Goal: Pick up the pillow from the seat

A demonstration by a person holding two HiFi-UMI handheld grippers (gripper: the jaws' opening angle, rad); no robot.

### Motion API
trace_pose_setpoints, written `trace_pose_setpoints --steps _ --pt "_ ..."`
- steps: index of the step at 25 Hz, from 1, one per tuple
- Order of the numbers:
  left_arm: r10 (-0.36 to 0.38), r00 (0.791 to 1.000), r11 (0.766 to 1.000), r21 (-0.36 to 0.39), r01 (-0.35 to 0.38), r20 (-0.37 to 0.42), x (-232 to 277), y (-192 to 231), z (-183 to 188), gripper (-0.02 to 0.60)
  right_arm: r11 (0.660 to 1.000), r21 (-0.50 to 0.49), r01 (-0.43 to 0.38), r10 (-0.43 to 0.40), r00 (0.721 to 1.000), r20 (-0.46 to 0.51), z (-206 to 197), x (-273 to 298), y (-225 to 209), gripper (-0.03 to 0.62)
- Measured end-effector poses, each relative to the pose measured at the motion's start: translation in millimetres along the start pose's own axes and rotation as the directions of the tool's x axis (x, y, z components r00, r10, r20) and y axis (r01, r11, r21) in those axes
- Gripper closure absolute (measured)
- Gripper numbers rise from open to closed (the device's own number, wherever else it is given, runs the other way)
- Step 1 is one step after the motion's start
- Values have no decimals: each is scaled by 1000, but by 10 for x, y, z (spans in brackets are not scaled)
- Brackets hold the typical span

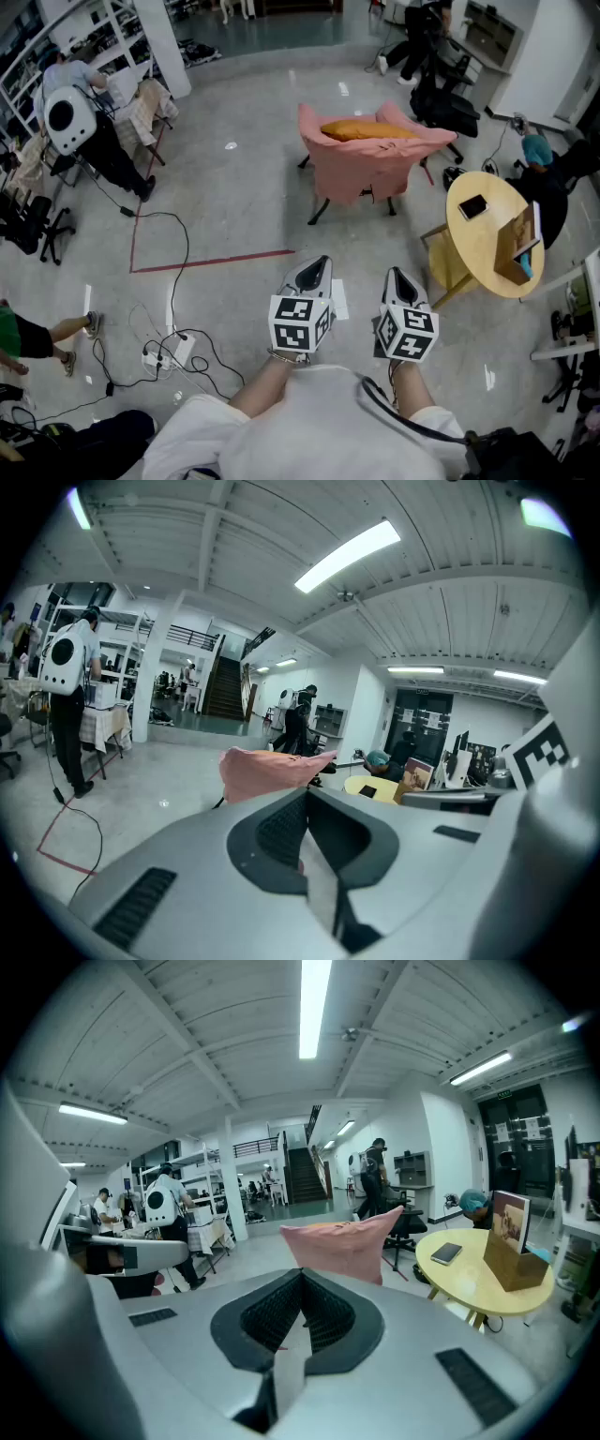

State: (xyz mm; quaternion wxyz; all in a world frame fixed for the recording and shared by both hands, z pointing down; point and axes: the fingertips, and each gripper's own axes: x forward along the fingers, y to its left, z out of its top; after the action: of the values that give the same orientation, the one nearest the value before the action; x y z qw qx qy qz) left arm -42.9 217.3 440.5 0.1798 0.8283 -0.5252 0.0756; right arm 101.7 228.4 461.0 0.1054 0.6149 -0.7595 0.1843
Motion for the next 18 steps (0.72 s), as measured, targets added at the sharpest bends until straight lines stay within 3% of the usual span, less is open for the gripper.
trace_pose_setpoints --steps 18 --pt "-13 1000 1000 -14 13 -19 257 472 70 574 999 44 24 -24 1000 -4 59 434 136 565"
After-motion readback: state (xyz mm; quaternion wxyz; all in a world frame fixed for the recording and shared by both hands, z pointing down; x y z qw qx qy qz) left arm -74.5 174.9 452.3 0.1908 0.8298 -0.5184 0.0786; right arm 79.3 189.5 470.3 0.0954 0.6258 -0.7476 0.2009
